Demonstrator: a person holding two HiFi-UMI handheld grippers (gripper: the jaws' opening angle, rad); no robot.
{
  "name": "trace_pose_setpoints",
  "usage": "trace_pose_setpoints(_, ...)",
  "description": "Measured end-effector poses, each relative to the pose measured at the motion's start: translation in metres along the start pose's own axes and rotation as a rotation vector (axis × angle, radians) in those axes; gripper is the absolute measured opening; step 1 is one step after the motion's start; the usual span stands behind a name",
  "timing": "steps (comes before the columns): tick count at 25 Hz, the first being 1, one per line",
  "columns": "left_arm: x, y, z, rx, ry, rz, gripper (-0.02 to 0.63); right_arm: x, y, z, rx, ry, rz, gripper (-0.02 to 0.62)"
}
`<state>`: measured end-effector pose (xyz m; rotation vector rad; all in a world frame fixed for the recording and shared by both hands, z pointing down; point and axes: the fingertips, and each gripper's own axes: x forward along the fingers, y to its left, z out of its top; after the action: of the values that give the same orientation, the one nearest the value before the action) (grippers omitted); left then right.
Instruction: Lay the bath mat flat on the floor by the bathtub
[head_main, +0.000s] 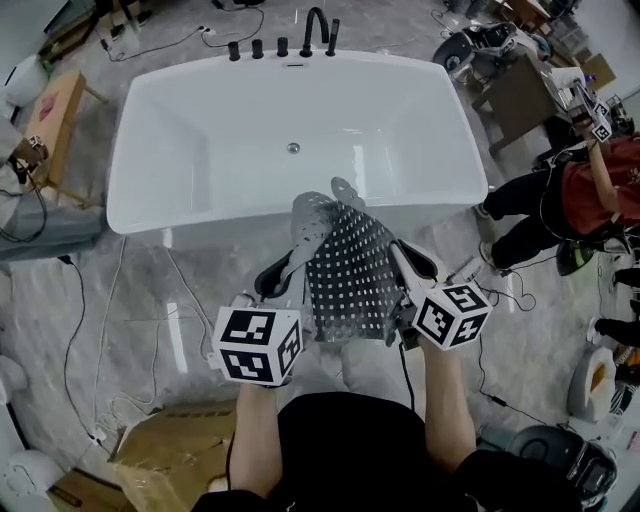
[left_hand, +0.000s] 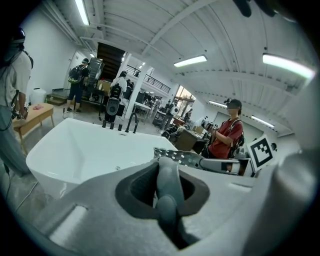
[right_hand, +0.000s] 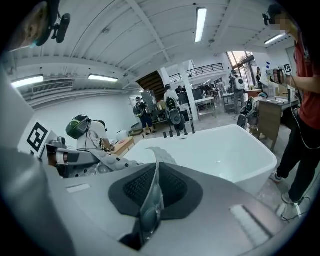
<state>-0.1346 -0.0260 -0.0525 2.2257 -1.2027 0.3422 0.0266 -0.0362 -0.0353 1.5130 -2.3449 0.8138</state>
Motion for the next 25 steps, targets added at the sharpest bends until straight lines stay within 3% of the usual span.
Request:
trace_pose_setpoints(5,-0.008,0.011,-0.010,-0.027,-0.018,0.041,0.018,0.005,0.007,0.002,0.000,-0.014,0.066,0.023)
trace_pose_setpoints(9,-0.009,0.017,-0.036,-0.067,0.010,0.081,0.018,0.008,0.005,-0.019,0.022,0.018,0.095,0.023)
trace_pose_setpoints(15,0.011,0.021,-0.073,-0.118,0.038,0.095,0.018,0.016,-0.022,-0.063,0.057,0.083,0.085,0.023)
trace_pose_setpoints(25,0.073,0.027,-0.135,-0.139,0.179,0.088,0.018,0.040,-0.083,-0.126,0.125,0.177,0.049,0.023)
